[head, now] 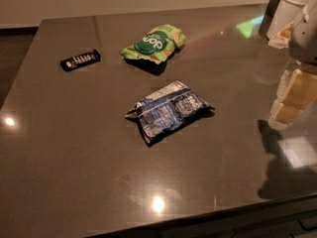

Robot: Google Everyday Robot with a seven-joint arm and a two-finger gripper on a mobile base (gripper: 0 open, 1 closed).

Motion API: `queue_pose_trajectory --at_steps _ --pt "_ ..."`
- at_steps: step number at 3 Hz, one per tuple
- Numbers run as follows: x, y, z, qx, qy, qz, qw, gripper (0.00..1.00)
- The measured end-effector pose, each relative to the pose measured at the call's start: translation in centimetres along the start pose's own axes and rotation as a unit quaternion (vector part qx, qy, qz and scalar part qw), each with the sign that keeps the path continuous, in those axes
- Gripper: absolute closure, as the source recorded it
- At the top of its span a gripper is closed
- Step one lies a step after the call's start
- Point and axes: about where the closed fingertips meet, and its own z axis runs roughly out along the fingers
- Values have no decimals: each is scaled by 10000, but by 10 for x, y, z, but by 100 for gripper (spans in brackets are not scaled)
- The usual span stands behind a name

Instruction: Pick blue chip bag

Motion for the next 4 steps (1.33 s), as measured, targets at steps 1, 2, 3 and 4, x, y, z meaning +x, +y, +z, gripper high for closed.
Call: queue_pose_trajectory --at_steps 1,2,3,4 --pt "-3 -1 0 16 -26 -21 10000 0" --pt "-22 -10 15 -34 -181 -223 9996 0" --pt "-46 -25 34 -88 -355 -570 9977 0" --pt "-69 -41 56 -183 -428 -954 9943 0"
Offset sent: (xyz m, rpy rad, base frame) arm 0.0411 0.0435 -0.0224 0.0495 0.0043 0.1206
